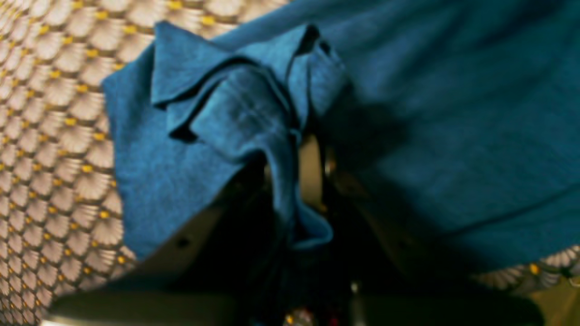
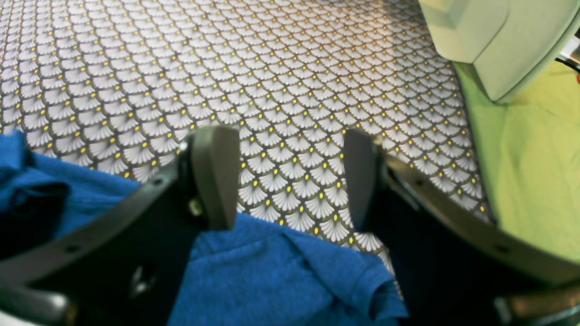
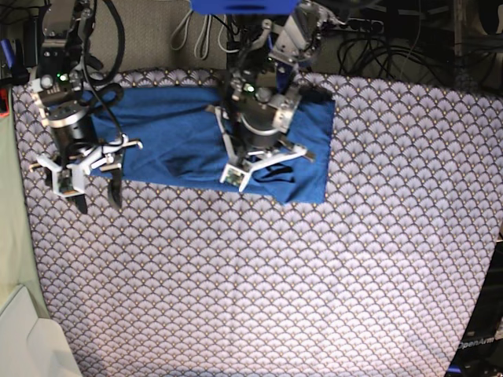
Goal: Fold the T-shirt properly
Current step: 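Grasp the blue strip's middle with the left gripper, then lift the held end with the left gripper and fold it over the strip, then open the left gripper and raise it away from the shirt, then grasp the shirt end beside the right gripper with the right gripper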
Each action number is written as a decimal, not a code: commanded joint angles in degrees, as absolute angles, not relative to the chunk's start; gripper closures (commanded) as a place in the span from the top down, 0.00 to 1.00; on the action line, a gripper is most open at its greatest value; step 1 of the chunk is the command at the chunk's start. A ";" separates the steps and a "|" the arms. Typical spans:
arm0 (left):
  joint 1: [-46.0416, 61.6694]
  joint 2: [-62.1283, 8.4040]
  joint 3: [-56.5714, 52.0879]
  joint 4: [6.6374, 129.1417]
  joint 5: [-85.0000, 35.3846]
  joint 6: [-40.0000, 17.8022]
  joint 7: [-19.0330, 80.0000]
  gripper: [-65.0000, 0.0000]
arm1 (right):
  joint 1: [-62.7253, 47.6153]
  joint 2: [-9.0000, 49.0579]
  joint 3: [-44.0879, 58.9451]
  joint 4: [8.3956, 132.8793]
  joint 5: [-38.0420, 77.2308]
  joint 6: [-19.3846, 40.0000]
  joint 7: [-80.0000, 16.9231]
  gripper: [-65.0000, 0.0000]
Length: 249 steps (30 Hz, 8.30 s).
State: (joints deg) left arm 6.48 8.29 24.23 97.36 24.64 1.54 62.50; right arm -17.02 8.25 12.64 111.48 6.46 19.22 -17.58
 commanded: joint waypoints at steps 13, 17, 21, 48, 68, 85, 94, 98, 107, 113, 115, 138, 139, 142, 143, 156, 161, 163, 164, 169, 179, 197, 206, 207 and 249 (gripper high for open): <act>2.95 9.00 34.51 93.49 25.27 1.89 61.23 0.00 | -15.87 8.84 12.88 112.75 6.99 19.12 -15.96 0.57; 2.15 9.00 34.95 93.14 25.27 1.89 61.23 0.00 | -15.87 8.84 12.88 112.75 6.99 19.12 -15.96 0.57; 1.98 9.00 35.03 93.05 25.27 1.89 61.23 0.00 | -15.87 8.84 12.88 112.66 6.99 19.12 -15.96 0.57; 2.24 9.00 40.22 91.56 25.19 1.80 62.11 0.02 | -15.87 8.66 12.79 112.48 6.99 19.12 -15.96 0.57; 1.71 9.00 40.22 92.26 24.92 1.45 64.92 0.20 | -15.87 8.57 12.35 112.48 7.16 19.12 -16.04 0.57; 1.71 9.00 39.78 99.03 24.92 1.63 65.10 1.00 | -15.87 8.57 12.35 112.48 7.16 19.12 -16.04 0.57; 2.59 9.00 30.46 107.74 24.92 1.63 65.54 1.00 | -15.87 8.57 12.35 112.48 7.16 19.12 -16.04 0.57; 4.70 7.78 26.33 104.84 24.92 1.36 65.54 1.00 | -15.87 8.57 12.35 112.40 7.16 19.12 -16.04 0.57; 7.34 4.88 32.13 102.64 20.26 1.27 65.54 1.00 | -15.87 8.57 12.35 112.31 7.16 19.12 -16.04 0.57; 5.93 4.00 37.41 101.58 14.55 1.71 65.54 1.00 | -15.87 8.57 12.35 112.31 7.16 19.12 -16.04 0.57; 5.67 4.00 36.26 102.20 15.78 1.80 65.63 1.00 | -15.87 8.57 12.35 112.40 7.16 19.12 -16.04 0.57; -4.79 9.00 4.97 89.80 3.91 1.89 64.22 1.00 | -16.13 8.48 12.44 112.40 7.16 19.12 -16.04 0.57; -4.79 9.00 4.97 89.10 3.91 1.89 63.43 1.00 | -16.13 8.48 12.53 112.40 7.16 19.12 -16.04 0.57; -4.88 9.00 4.97 86.81 3.91 1.89 61.76 1.00 | -16.13 8.57 12.62 112.40 7.16 19.12 -16.04 0.57; -4.88 9.00 4.97 86.11 3.91 1.89 61.32 1.00 | -16.13 8.57 12.62 112.40 7.16 19.12 -16.04 0.57; -4.88 9.00 23.96 92.88 3.91 1.89 61.58 1.00 | -16.22 8.57 12.35 112.40 7.08 19.12 -16.04 0.57; -5.23 8.48 24.66 95.16 3.91 1.89 61.93 1.00 | -16.40 8.57 12.70 112.48 7.08 19.12 -16.04 0.57; -5.67 7.34 24.66 94.73 4.09 1.89 61.76 1.00 | -16.40 8.57 12.70 112.48 7.08 19.12 -16.04 0.57; -5.67 6.81 24.66 94.64 4.70 1.89 61.41 1.00 | -16.48 8.57 12.70 112.48 7.08 19.12 -16.04 0.57; -5.67 6.64 24.57 91.47 10.77 1.89 61.41 1.00 | -16.48 8.57 12.70 112.48 7.08 19.12 -16.04 0.57; -3.03 6.81 8.57 98.07 11.03 1.45 61.49 1.00 | -16.22 8.57 14.90 112.40 6.99 19.12 -16.04 0.57; -9.19 -0.48 -36.97 104.66 4.09 1.45 61.93 1.00 | -14.29 6.99 27.30 112.22 7.16 19.12 -38.29 0.57; -7.52 -10.33 -46.81 97.98 4.00 1.27 61.76 1.00 | -9.36 4.53 36.35 112.22 7.16 29.41 -51.65 0.57; -7.08 -11.03 -47.52 97.98 3.56 1.27 61.49 1.00 | -8.75 3.74 37.58 112.22 7.16 31.25 -52.70 0.57; -1.10 -17.01 -48.84 98.33 -12.62 1.27 61.76 1.00 | -3.38 9.10 40.48 85.23 7.16 35.47 -52.35 0.67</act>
State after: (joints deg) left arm -0.36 -16.01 -48.64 97.08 -12.29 1.28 62.59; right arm -3.68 8.51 40.38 84.73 6.87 35.18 -52.64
